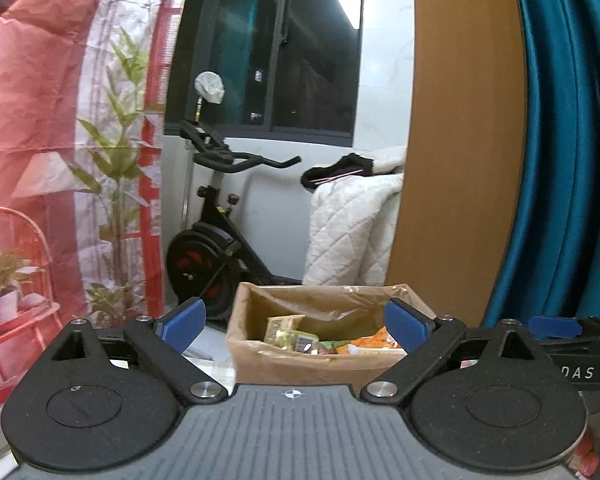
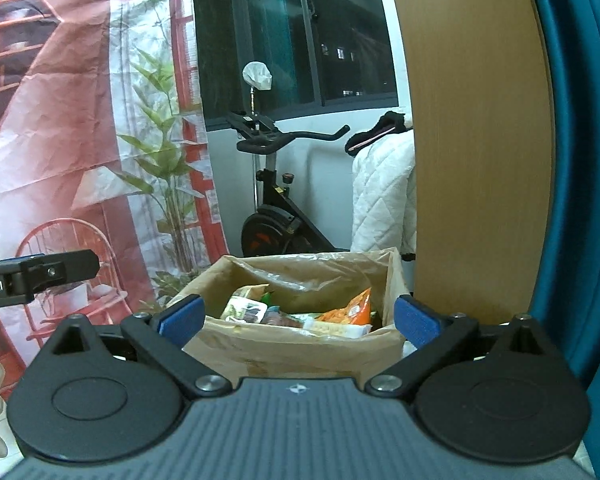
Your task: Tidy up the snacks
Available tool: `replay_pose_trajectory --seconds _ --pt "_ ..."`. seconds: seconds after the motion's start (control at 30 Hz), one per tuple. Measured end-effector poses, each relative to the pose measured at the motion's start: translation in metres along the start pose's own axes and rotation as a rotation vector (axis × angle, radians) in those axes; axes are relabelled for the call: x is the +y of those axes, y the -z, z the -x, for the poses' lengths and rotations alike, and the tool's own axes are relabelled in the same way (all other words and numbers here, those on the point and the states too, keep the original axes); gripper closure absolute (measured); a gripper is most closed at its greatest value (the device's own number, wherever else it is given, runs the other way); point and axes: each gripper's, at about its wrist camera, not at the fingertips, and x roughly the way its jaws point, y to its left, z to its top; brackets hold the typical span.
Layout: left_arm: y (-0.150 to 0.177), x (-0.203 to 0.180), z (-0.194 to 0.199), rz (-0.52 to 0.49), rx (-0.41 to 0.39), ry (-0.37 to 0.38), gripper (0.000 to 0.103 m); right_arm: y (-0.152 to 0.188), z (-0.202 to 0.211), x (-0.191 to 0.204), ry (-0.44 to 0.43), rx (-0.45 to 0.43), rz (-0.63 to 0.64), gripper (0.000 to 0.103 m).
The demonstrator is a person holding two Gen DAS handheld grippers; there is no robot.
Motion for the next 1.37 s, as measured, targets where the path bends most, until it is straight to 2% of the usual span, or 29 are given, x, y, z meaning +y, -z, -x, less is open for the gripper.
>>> replay_pose_trajectory --seconds 0.2,0.3,0.8,1.37 --pt "-0.001 0.002 0.006 0.028 0.034 -0.007 0.005 -0.001 0.004 0.002 0.007 0.001 -0.010 0.001" --pt "-0.001 0.002 0.005 0.028 0.049 -0.035 0.005 0.000 0.005 0.002 0.008 0.003 -0.011 0.001" --pt "-0.005 0.000 0.014 -0.014 0.045 -0.092 0.005 0.002 0.009 0.001 0.016 0.013 -0.022 0.001" --pt "-0.005 0.000 0.014 0.000 0.056 -0.087 0.005 -0.001 0.005 0.001 0.009 0.019 -0.010 0.001"
